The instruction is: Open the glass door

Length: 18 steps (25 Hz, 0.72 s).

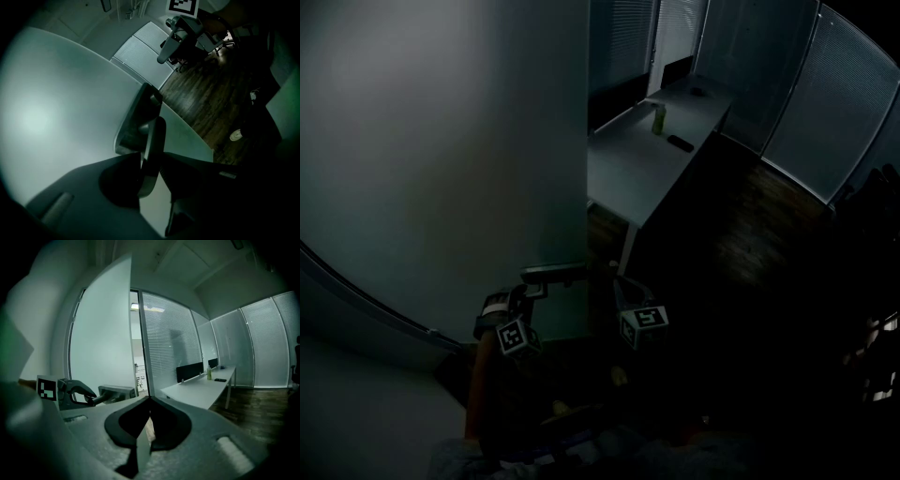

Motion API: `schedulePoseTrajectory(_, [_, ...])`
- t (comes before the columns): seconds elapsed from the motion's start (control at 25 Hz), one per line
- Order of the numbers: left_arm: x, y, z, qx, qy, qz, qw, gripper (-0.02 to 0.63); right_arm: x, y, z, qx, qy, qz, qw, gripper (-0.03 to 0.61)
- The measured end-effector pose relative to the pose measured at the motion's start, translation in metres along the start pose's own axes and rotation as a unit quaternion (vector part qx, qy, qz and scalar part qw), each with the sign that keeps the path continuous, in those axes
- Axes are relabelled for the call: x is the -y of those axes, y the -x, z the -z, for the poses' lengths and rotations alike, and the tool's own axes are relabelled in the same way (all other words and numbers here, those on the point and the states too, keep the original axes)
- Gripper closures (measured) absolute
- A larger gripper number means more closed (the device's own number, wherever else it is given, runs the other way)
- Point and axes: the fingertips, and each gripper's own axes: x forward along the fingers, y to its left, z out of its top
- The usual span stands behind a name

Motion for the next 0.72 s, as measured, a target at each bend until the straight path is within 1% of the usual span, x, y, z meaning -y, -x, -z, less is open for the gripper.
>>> schedulePoseTrajectory(0.08, [0.0,0.005,-0.002,0.006,0.001,0.004,1.0,0.486,-0.008,0.006,-0.005,-0.001,-0.003,0.008,1.0,0.577])
schedulePoseTrajectory(0.24, [0.003,0.01,-0.002,0.015,0.0,0.007,0.9999,0.483,-0.011,0.012,0.0,0.002,-0.006,0.022,1.0,0.576])
schedulePoseTrajectory(0.36, [0.017,0.016,0.004,0.02,0.0,0.015,0.9997,0.482,-0.02,0.024,0.006,0.001,-0.004,0.029,1.0,0.576])
schedulePoseTrajectory(0.48, [0.022,0.026,0.001,0.024,-0.005,0.021,0.9995,0.483,-0.017,0.034,0.012,0.005,0.004,0.04,0.999,0.576])
schedulePoseTrajectory(0.6, [0.028,0.039,-0.002,0.027,-0.008,0.033,0.999,0.484,-0.018,0.049,0.007,0.011,0.001,0.052,0.999,0.575])
schedulePoseTrajectory(0.72, [0.03,0.05,-0.002,0.032,-0.013,0.034,0.9988,0.485,-0.021,0.06,0.008,0.013,-0.001,0.063,0.998,0.576])
